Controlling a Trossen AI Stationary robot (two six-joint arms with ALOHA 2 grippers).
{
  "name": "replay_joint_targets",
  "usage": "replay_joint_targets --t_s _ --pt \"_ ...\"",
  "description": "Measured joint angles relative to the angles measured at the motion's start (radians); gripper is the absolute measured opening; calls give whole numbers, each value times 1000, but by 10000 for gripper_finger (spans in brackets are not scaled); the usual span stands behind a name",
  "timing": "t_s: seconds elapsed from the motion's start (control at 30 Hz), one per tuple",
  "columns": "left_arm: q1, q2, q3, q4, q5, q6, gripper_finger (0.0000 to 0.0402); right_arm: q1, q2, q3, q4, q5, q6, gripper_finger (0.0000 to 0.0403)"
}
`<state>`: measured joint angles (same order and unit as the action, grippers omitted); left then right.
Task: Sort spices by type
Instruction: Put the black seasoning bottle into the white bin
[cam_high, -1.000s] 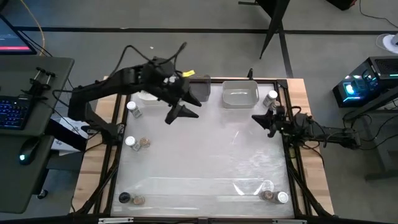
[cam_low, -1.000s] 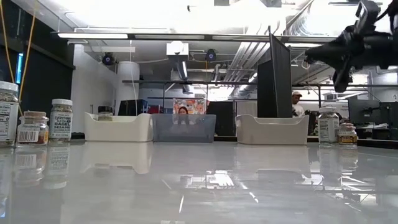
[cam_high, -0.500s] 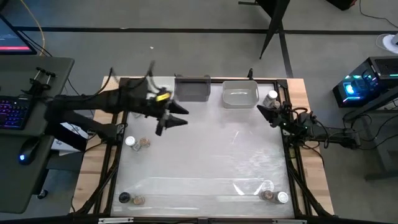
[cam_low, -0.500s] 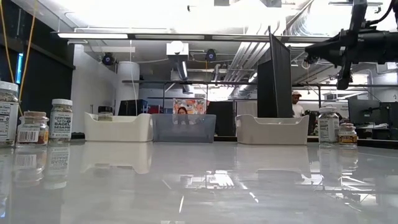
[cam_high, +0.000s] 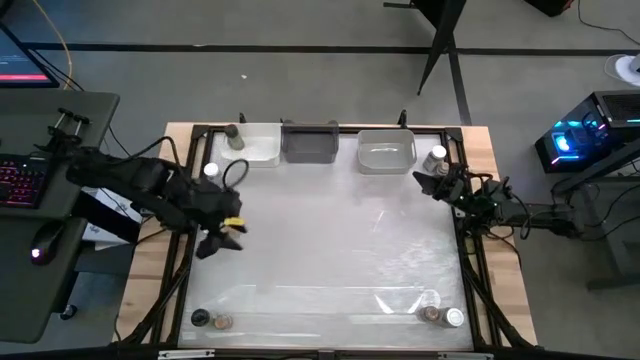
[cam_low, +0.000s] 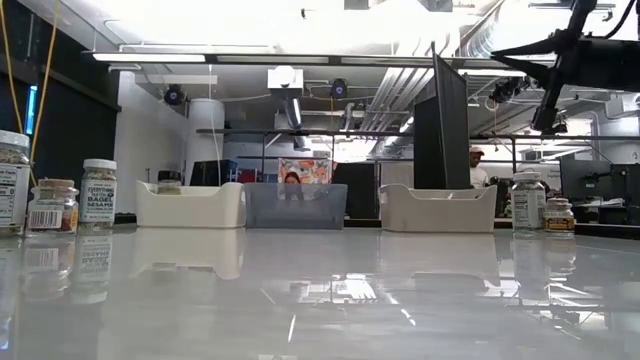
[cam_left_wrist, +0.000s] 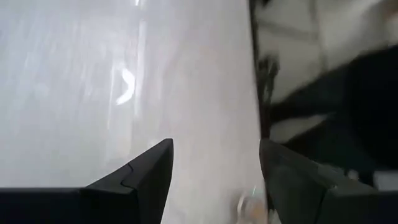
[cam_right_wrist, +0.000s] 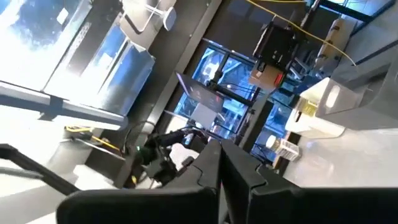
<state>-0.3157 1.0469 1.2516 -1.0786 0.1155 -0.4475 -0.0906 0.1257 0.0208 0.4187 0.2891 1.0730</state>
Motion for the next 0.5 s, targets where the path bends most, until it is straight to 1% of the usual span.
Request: replay_joint_targets --t_s 0.07,0.17,0.27,0.33,0.4,0.5 --pt "-10 5 24 -34 -2 4 223 0 69 28 28 8 -2 15" --pt "-24 -17 29 -11 5 16 223 0 205 119 48 4 -34 38" --pt "-36 -32 30 -14 -7 38 223 0 379 242 41 -15 -98 70" --pt "-45 -32 30 -7 -22 21 223 0 511 326 26 -38 -141 96" --pt "-65 -16 30 -7 -14 -21 223 0 641 407 -6 -98 -160 122" --pt "-133 40 29 -20 55 -110 223 -1 816 519 -96 -223 -213 156"
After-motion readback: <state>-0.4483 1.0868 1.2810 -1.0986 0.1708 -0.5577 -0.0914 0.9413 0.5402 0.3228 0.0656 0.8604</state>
